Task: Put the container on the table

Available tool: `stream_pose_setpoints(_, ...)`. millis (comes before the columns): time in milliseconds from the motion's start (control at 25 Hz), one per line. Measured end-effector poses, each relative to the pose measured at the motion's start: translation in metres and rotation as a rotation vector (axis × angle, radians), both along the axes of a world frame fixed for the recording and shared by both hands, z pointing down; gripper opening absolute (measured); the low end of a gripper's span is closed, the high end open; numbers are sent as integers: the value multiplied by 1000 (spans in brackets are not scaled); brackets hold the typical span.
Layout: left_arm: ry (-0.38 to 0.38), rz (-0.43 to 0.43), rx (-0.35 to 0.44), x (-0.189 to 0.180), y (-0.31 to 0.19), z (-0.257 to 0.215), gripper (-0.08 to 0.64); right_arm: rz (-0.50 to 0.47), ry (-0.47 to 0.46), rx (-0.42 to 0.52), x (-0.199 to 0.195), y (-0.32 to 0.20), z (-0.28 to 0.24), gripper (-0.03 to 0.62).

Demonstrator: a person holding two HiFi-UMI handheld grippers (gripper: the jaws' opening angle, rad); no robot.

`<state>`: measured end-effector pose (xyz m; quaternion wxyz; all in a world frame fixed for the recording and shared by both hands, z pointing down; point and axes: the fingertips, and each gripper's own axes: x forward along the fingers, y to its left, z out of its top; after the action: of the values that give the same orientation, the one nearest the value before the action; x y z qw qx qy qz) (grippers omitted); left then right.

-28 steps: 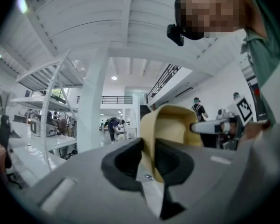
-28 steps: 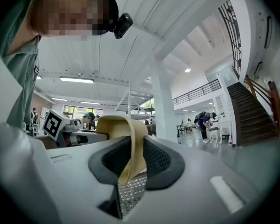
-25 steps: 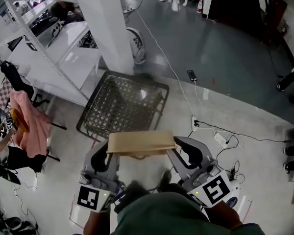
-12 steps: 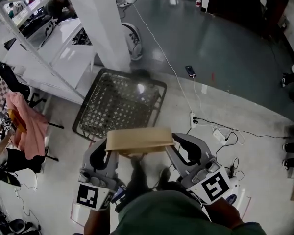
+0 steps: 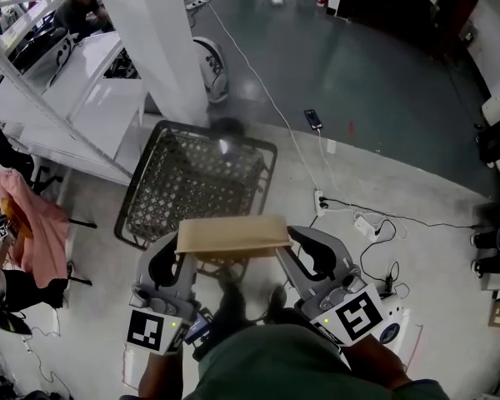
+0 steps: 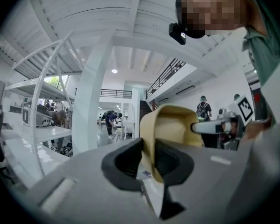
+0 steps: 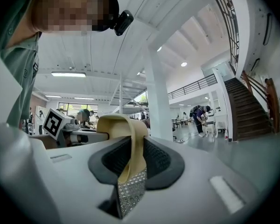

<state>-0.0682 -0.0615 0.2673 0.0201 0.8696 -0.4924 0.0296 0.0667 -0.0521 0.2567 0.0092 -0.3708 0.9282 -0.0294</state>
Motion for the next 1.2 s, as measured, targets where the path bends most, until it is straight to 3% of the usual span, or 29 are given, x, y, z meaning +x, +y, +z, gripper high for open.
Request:
stream_pose_setpoints(600,28,19,-89,-54,-67,80,51,7,35,-150,-57,-65,88,80)
stream_pose_setpoints(1200,-23,2,-286,-88,-114,195,51,25,48,-296,-85,-115,191,80)
